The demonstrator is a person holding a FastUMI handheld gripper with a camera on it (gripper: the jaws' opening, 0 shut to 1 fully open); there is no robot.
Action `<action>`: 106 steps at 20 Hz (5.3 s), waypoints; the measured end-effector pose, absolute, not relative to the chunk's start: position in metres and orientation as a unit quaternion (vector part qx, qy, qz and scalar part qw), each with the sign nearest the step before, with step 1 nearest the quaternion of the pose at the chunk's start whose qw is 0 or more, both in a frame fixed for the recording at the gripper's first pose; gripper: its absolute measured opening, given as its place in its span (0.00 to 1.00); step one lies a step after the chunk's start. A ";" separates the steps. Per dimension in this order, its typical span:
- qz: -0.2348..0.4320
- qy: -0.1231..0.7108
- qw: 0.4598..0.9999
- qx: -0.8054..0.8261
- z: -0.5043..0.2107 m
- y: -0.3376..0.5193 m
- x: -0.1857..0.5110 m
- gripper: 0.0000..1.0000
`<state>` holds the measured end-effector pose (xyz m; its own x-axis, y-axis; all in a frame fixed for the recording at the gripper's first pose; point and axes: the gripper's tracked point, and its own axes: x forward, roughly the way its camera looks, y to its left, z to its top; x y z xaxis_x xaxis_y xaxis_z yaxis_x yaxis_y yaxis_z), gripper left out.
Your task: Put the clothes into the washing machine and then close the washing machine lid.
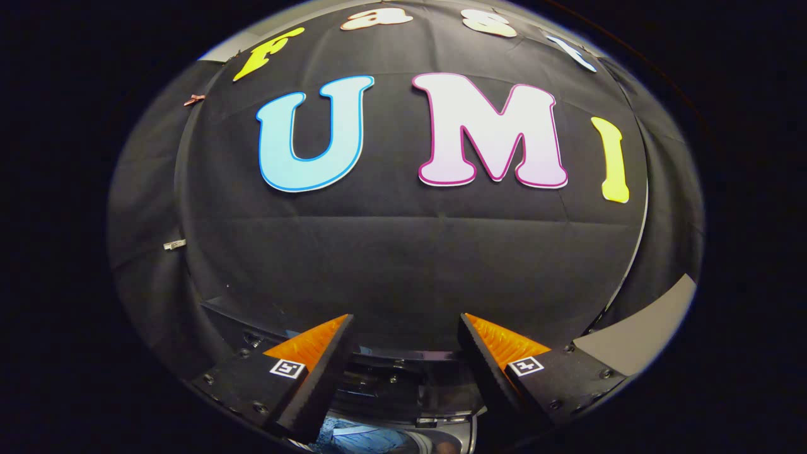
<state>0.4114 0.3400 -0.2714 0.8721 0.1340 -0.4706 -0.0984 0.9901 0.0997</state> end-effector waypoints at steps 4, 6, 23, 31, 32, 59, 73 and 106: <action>0.066 0.262 0.962 0.038 -0.273 0.340 0.411 1.00; 0.068 0.257 0.963 0.037 -0.272 0.340 0.403 1.00; 0.063 0.281 0.957 0.025 -0.261 0.335 0.295 1.00; 0.082 0.321 0.943 0.018 -0.276 0.337 0.239 0.98; 0.084 0.321 0.943 0.022 -0.275 0.337 0.235 0.98; 0.138 0.087 0.987 -0.010 -0.051 0.238 0.099 0.97; 0.113 -0.026 0.993 -0.006 0.024 0.148 0.019 0.97; 0.103 -0.050 0.993 0.009 0.043 0.115 -0.009 0.97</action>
